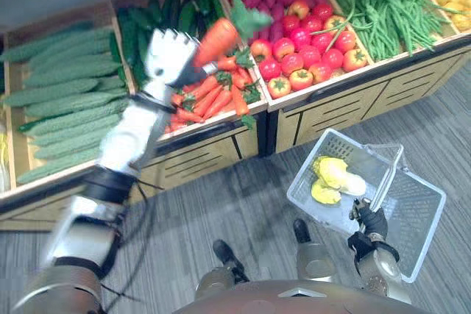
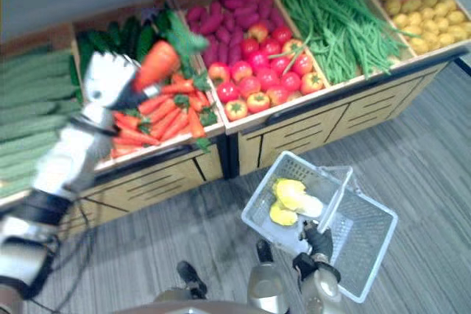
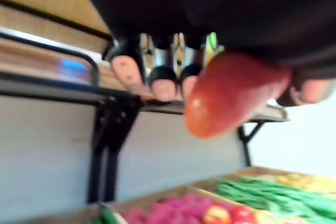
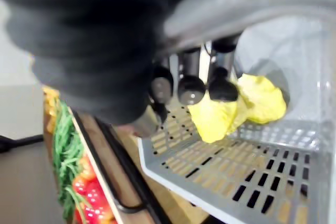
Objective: Pick vegetable in the basket
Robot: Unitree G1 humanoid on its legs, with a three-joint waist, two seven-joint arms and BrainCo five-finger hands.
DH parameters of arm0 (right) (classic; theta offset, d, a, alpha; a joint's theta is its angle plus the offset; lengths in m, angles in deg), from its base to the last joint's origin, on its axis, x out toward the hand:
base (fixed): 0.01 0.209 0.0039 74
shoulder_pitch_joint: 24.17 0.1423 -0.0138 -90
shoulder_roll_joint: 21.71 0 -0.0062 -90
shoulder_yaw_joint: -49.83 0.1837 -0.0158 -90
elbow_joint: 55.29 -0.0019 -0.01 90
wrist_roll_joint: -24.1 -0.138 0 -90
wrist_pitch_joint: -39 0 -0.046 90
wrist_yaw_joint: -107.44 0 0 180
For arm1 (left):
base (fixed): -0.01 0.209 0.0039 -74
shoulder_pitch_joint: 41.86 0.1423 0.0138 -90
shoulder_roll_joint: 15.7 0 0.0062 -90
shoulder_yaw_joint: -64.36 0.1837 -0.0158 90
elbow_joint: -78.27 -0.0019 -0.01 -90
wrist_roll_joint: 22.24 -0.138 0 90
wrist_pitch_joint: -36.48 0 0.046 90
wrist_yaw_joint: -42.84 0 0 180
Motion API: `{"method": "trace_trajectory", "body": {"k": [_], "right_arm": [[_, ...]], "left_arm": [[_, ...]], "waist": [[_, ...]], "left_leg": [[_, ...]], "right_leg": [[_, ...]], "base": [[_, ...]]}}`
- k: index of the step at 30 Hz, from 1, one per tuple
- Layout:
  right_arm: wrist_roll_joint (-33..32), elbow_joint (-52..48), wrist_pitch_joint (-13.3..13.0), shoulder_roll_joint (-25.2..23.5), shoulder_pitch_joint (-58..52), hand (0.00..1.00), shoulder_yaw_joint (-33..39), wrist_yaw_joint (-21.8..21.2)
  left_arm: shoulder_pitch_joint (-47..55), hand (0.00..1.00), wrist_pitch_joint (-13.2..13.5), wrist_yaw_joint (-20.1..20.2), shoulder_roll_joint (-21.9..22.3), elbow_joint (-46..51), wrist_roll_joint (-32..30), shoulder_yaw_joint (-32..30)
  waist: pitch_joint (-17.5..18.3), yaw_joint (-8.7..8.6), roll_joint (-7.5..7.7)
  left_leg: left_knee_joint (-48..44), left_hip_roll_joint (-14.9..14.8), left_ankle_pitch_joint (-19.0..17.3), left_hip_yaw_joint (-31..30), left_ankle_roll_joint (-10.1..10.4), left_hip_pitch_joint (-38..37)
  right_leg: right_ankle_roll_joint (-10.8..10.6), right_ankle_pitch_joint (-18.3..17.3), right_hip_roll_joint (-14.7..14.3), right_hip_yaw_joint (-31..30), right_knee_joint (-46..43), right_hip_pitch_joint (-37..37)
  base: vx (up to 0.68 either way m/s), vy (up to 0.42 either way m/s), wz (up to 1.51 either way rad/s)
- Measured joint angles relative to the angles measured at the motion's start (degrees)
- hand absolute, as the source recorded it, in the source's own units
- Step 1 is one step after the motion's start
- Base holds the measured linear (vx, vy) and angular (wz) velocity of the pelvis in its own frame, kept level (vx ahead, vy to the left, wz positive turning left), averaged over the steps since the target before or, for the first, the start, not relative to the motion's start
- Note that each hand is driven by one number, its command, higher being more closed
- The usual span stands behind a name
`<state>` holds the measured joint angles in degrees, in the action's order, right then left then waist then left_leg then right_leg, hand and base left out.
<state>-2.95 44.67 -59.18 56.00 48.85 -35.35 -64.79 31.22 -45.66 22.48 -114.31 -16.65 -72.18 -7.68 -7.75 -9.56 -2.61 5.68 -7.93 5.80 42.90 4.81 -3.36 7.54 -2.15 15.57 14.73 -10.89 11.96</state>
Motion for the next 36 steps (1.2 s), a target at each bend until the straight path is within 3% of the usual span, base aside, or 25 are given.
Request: {"method": "trace_trajectory", "body": {"k": [1, 2, 3, 4, 5, 6, 7, 8, 9, 10, 11, 12, 13, 16, 17, 18, 19, 20, 24, 29, 31, 33, 36], "right_arm": [[0.5, -0.1, 0.0, 0.1, 0.5, 1.0, -0.7, 0.2], [1.2, -0.1, 0.1, 0.6, 1.7, 1.0, -2.7, 0.3], [2.1, 0.0, 0.3, 1.0, 2.9, 1.0, -5.5, 0.3], [2.5, 0.0, 0.4, 0.8, 3.5, 1.0, -7.1, 0.2], [3.2, -0.2, 0.6, 0.7, 4.1, 1.0, -9.5, 0.1], [3.6, -0.4, 0.7, 0.8, 4.0, 1.0, -12.4, -0.4], [3.5, -0.4, 0.9, 1.4, 3.9, 1.0, -14.4, -1.0], [3.5, -0.6, 1.0, 1.9, 3.9, 1.0, -15.2, -1.2], [3.5, -1.0, 1.4, 2.7, 3.9, 1.0, -16.8, -1.1], [3.5, -1.1, 1.9, 4.1, 4.2, 1.0, -18.7, -1.2], [3.3, -1.1, 2.3, 5.0, 4.9, 1.0, -20.0, -1.1], [3.0, -0.8, 2.6, 5.3, 6.0, 1.0, -21.7, -1.1], [2.6, -0.8, 2.7, 5.3, 6.9, 1.0, -23.8, -1.1], [1.2, -0.9, 2.8, 5.2, 8.8, 1.0, -26.7, -1.3], [0.4, -1.0, 2.8, 5.5, 9.7, 1.0, -26.9, -1.3], [-0.6, -1.0, 2.8, 6.4, 10.8, 1.0, -27.8, -1.3], [-0.9, -1.0, 2.8, 7.1, 11.1, 1.0, -28.2, -1.3], [-0.9, -0.5, 3.1, 7.3, 11.9, 1.0, -28.6, -1.3], [-4.6, -2.5, 3.8, 7.7, 11.6, 1.0, -28.1, -1.3], [-9.4, -4.6, 4.0, 8.4, 10.3, 1.0, -28.2, -1.3], [-12.1, -9.7, 4.0, 9.6, 7.5, 1.0, -30.5, -3.6], [-13.4, -15.9, 4.0, 9.8, 5.7, 1.0, -35.2, -7.3], [-13.4, -17.2, 3.9, 9.9, 5.2, 1.0, -36.8, -10.6]], "left_arm": [[1.7, 1.0, 0.3, 0.0, 1.1, 0.3, 0.3, 0.7], [4.7, 1.0, 0.8, 0.1, 3.3, 0.5, 1.7, 1.7], [7.4, 1.0, 1.6, 0.3, 5.5, 0.5, 2.7, 1.7], [8.8, 1.0, 1.6, 0.4, 6.6, 0.3, 3.5, 1.8], [10.4, 1.0, 1.6, 0.5, 7.9, -0.5, 4.2, 2.4], [11.4, 1.0, 1.7, 0.6, 9.8, -2.9, 4.4, 2.9], [12.0, 1.0, 1.9, 0.9, 12.1, -6.1, 5.6, 4.3], [12.1, 1.0, 2.0, 1.4, 13.2, -7.6, 6.4, 5.2], [12.2, 1.0, 2.2, 1.9, 14.9, -10.3, 6.9, 7.3], [12.5, 1.0, 2.5, 2.1, 16.5, -11.7, 7.8, 8.8], [12.9, 1.0, 2.7, 2.4, 17.9, -12.9, 8.2, 10.1], [13.3, 1.0, 3.0, 2.5, 18.8, -14.5, 8.2, 11.5], [13.6, 1.0, 2.9, 2.5, 19.4, -15.9, 8.2, 12.6], [13.9, 1.0, 3.2, 2.3, 20.0, -17.9, 8.8, 13.5], [13.7, 1.0, 3.4, 1.6, 20.0, -17.8, 8.9, 13.3], [13.7, 1.0, 3.8, 1.4, 19.9, -17.7, 8.9, 12.8], [13.7, 1.0, 3.9, 1.2, 20.0, -17.7, 8.9, 12.9], [13.1, 1.0, 4.0, 1.1, 20.0, -18.6, 8.9, 12.9], [10.5, 1.0, 4.9, 1.0, 19.8, -20.4, 8.9, 13.7], [6.3, 1.0, 5.3, -0.9, 20.5, -26.2, 8.9, 14.6], [1.6, 1.0, 1.7, -0.6, 21.3, -33.8, 8.7, 13.5], [-0.1, 1.0, -1.5, 0.5, 20.5, -41.5, 8.6, 13.5], [0.0, 1.0, -2.4, 0.7, 20.9, -43.1, 8.6, 13.7]], "waist": [[0.1, -0.07, -0.1], [0.5, 0.88, -0.08], [1.0, 2.63, 0.62], [1.4, 3.14, 1.16], [1.6, 3.24, 1.45], [1.7, 3.5, 1.49], [2.0, 3.75, 0.76], [2.0, 3.76, 0.21], [2.0, 3.98, -1.01], [1.7, 4.24, -1.08], [1.5, 4.56, -1.14], [1.4, 5.34, -1.13], [1.3, 6.53, -1.05], [1.1, 7.18, -0.64], [1.1, 8.02, -0.61], [1.5, 9.24, -1.37], [2.0, 9.43, -2.61], [1.8, 9.52, -4.07], [2.4, 7.99, -0.44], [2.6, 7.25, -0.34], [2.6, 6.69, -0.3], [2.6, 4.05, -0.28], [2.7, 4.05, -0.07]], "left_leg": [[-0.1, -0.3, -0.6, 1.7, -0.1, -0.8], [-1.5, -1.3, -1.7, 6.0, 0.4, -2.1], [-3.4, -2.7, -2.4, 11.5, 1.1, -3.9], [-4.8, -3.4, -3.2, 14.3, 1.9, -4.7], [-8.5, -5.4, -4.9, 17.2, 3.1, -5.7], [-17.0, -9.9, -7.6, 19.3, 4.7, -6.7], [-26.3, -15.4, -8.1, 17.4, 4.2, -6.5], [-30.9, -18.2, -7.5, 14.6, 2.3, -5.7], [-39.1, -21.9, -5.0, 5.9, -2.8, -2.7], [-43.1, -21.2, -6.4, -2.8, -1.6, -0.4], [-45.1, -17.2, -10.9, -11.9, 0.7, 1.7], [-46.5, -11.6, -16.8, -20.2, 0.6, 3.6], [-45.9, -7.5, -20.9, -23.7, -0.1, 4.9], [-38.2, -1.8, -23.8, -30.9, -0.9, 8.4], [-32.3, 1.8, -23.6, -38.1, -0.4, 9.7], [-24.4, 4.4, -21.6, -46.7, 1.3, 10.0], [-21.1, 4.0, -18.9, -48.9, 1.4, 10.3], [-21.9, 2.6, -15.1, -47.8, 0.5, 10.4], [-13.0, 4.2, -13.2, -41.5, -1.4, 6.0], [-9.6, 5.0, -12.5, -37.7, -1.8, 3.8], [-9.2, 5.0, -12.5, -37.2, -1.8, 3.5], [-8.6, 4.8, -12.5, -37.2, -1.9, 3.2], [-8.5, 4.9, -12.5, -37.2, -1.9, 3.1]], "right_leg": [[3.3, -0.4, 2.2, 6.6, -1.4, 0.0], [5.6, -0.8, 5.8, 17.0, -3.4, -0.5], [2.8, 0.9, 7.2, 21.6, -3.7, -0.2], [-0.1, 1.9, 7.2, 22.2, -3.4, -0.2], [-4.7, 2.3, 6.5, 21.6, -2.9, -0.3], [-7.6, 3.0, 4.2, 18.2, -3.3, 0.4], [-7.9, 2.3, 1.7, 14.5, -4.6, 1.7], [-7.0, 1.7, 0.1, 13.0, -4.8, 1.8], [-5.8, 0.6, -3.0, 10.1, -4.9, 1.7], [-5.1, 0.1, -4.7, 7.2, -4.8, 1.9], [-4.3, -0.4, -5.9, 3.7, -4.6, 1.9], [-3.4, -0.9, -8.0, -1.1, -4.5, 1.8], [-2.9, -0.9, -10.0, -5.4, -3.9, 1.1], [-3.0, -0.9, -12.4, -12.2, -2.2, -0.6], [-3.1, -0.5, -13.4, -15.7, -1.2, -0.8], [-4.2, 0.8, -15.1, -19.1, 0.2, -0.9], [-4.7, 1.7, -16.6, -20.6, 1.6, -1.3], [-6.5, 3.4, -18.6, -23.3, 4.3, -3.3], [-9.1, 7.0, -15.7, -28.3, 11.1, -4.4], [-10.2, 8.7, -14.9, -31.3, 14.2, -4.5], [-10.3, 8.8, -14.9, -31.3, 14.8, -4.6], [-10.3, 8.9, -15.1, -31.3, 15.3, -4.6], [-10.4, 9.0, -15.0, -31.1, 15.7, -4.9]], "base": [[0.07, 0.082, -1.53], [0.12, 0.037, -1.99], [0.13, -0.036, -2.21], [0.15, -0.092, -2.08], [0.21, -0.195, -1.79], [0.28, -0.323, -1.95], [0.33, -0.456, -1.69], [0.26, -0.4, -1.59], [0.26, -0.329, -1.44], [0.19, -0.173, -1.71], [0.27, -0.124, -1.99], [0.27, -0.028, -2.42], [0.27, -0.001, -2.2], [0.17, 0.046, -1.69], [0.13, 0.112, -1.91], [0.13, 0.124, -1.95], [0.14, 0.162, -1.91], [0.2, 0.217, -1.3], [0.17, 0.17, -0.69], [0.15, 0.099, -0.38], [0.1, 0.049, -0.17], [0.06, 0.014, -0.12], [-0.01, 0.014, 0.04]]}}
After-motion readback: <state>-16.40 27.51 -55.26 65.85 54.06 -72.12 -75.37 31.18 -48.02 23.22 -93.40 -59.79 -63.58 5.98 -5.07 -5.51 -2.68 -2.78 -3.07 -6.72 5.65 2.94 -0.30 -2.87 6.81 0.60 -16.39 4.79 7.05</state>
